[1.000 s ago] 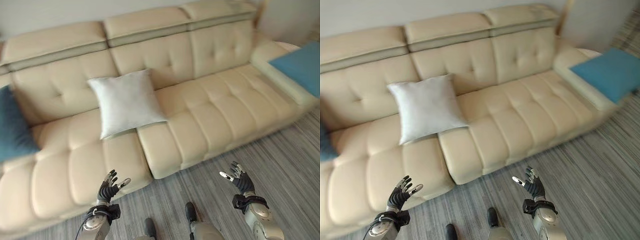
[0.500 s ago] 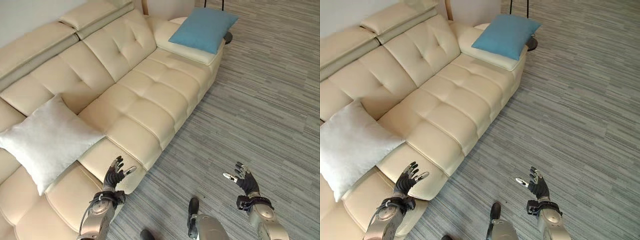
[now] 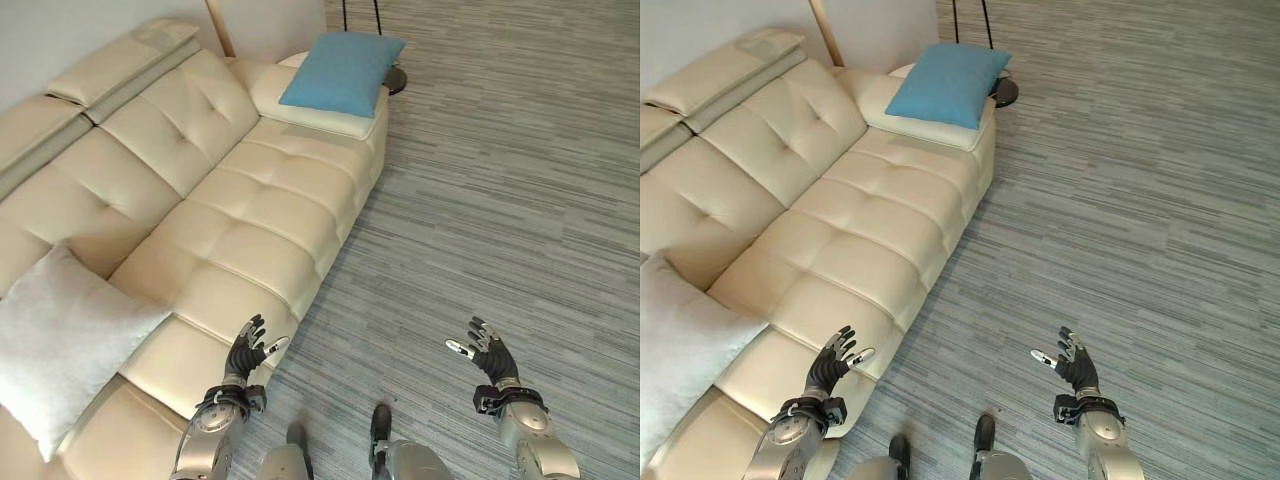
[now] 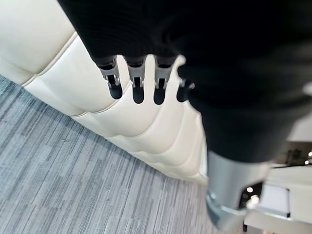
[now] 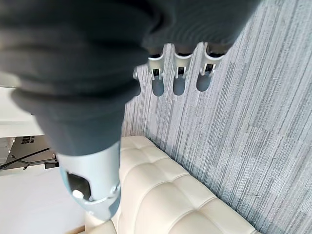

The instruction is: Pick up all the scattered cushions and arrange them neatly on the sofa.

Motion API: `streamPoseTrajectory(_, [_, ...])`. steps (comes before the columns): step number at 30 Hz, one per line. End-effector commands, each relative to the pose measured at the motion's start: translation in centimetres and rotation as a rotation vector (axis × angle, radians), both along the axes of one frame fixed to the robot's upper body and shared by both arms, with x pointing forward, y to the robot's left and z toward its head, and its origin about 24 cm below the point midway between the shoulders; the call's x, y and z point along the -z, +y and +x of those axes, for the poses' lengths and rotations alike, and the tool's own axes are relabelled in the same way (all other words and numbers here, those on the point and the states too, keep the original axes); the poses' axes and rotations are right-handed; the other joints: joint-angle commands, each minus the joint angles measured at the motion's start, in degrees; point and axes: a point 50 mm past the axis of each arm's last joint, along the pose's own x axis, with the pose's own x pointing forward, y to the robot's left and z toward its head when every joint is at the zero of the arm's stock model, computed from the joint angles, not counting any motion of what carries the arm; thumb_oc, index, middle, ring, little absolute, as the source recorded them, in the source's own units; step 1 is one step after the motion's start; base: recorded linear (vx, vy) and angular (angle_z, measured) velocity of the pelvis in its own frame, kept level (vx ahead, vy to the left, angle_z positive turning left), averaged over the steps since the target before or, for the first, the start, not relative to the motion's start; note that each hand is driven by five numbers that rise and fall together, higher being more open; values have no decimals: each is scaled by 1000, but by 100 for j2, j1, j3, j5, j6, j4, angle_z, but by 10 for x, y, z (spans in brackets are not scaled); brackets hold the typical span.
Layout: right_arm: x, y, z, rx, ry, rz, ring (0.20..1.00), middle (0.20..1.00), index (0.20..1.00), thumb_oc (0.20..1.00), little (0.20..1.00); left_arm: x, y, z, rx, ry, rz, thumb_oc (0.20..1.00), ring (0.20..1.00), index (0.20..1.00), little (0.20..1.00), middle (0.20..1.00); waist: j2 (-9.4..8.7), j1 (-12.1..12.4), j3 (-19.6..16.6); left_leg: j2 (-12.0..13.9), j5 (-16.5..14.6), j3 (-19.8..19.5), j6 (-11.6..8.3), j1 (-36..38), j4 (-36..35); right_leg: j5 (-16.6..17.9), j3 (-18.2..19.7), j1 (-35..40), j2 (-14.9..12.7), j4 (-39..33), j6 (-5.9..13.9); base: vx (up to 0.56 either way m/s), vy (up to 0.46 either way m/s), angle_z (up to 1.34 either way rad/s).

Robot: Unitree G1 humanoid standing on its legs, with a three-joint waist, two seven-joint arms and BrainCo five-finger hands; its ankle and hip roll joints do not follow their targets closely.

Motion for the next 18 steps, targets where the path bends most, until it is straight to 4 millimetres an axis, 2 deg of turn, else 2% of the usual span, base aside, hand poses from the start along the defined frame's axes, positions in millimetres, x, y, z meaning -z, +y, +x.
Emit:
streamPoseTrajectory(1, [-17,2,12,-10,-113,8,1000,1000,1000,1000,1000,-21,13,6,-24,-109,30,1000,1000,1000,1000,1000,54,155,202,-22,209,18,199,-270,373,-967,34,847,-80,-179,722,157,82,-90])
streamPoseTrajectory(2, [-17,2,12,-8,-111,1,1000,1000,1000,1000,1000,-21,15,6,-21,-107,41,1000,1000,1000,1000,1000,101,211,275,-73,332,26,161,-488,210,-1054,182,943,-34,-165,703,180,126,-59])
streamPoseTrajectory(4, [-16,4,12,-23,-108,1,1000,1000,1000,1000,1000,-18,18,1,-30,-92,44,1000,1000,1000,1000,1000,166,243,210,-71,371,-84,238,-258,59,-1135,410,1014,10,-126,729,249,196,-42])
streamPoseTrajectory(6, [-17,4,13,-28,-111,-3,1000,1000,1000,1000,1000,-17,18,-1,-27,-86,45,1000,1000,1000,1000,1000,159,232,167,-122,350,-94,260,-215,115,-1144,469,1061,-45,-124,755,206,189,-73])
streamPoseTrajectory(7, [-19,4,14,-27,-114,-4,1000,1000,1000,1000,1000,-14,20,-3,-9,-66,61,1000,1000,1000,1000,1000,110,171,77,-206,229,2,343,-182,306,-1187,570,1101,-203,-23,821,252,223,-62])
streamPoseTrajectory(9, [-18,6,13,-33,-113,6,1000,1000,1000,1000,1000,-13,22,-5,-7,-57,65,1000,1000,1000,1000,1000,85,180,42,-228,166,66,399,-132,353,-1217,666,1073,-266,91,841,232,210,-35])
streamPoseTrajectory(10, [-16,8,11,-53,-100,3,1000,1000,1000,1000,1000,-12,25,-6,-2,-39,78,1000,1000,1000,1000,1000,47,138,7,-281,25,196,545,-14,389,-1224,744,918,-371,535,966,143,147,-27])
streamPoseTrajectory(11, [-16,8,11,-53,-100,4,1000,1000,1000,1000,1000,-12,25,-6,-2,-39,78,1000,1000,1000,1000,1000,42,149,6,-282,22,208,548,-13,390,-1235,758,904,-376,556,969,190,201,-30])
streamPoseTrajectory(13, [-13,13,12,-74,-85,-1,1000,1000,1000,1000,1000,-14,29,-4,-8,-42,92,1000,1000,1000,1000,1000,46,115,34,-273,-60,337,658,141,354,-1138,831,540,-420,1254,1123,129,150,-31])
streamPoseTrajectory(14, [-13,15,12,-75,-84,2,1000,1000,1000,1000,1000,-16,33,-2,-10,-47,110,1000,1000,1000,1000,1000,84,47,74,-246,-134,501,729,315,259,-918,749,231,-486,1820,1304,234,197,-51])
streamPoseTrajectory(15, [-10,17,9,-76,-72,14,1000,1000,1000,1000,1000,-17,34,-1,-9,-50,115,1000,1000,1000,1000,1000,131,-3,97,-212,-187,636,768,554,101,-714,556,-122,-567,2274,1373,266,172,-50])
streamPoseTrajectory(17, [-9,18,9,-76,-70,17,1000,1000,1000,1000,1000,-18,34,0,-9,-55,113,1000,1000,1000,1000,1000,153,-36,123,-199,-217,703,768,698,4,-694,429,-254,-604,2290,1354,194,47,-40])
streamPoseTrajectory(18, [-10,17,11,-78,-73,12,1000,1000,1000,1000,1000,-21,33,2,-6,-71,108,1000,1000,1000,1000,1000,179,-92,165,-178,-288,816,753,869,-102,-708,117,-428,-634,1926,1285,209,-31,-29])
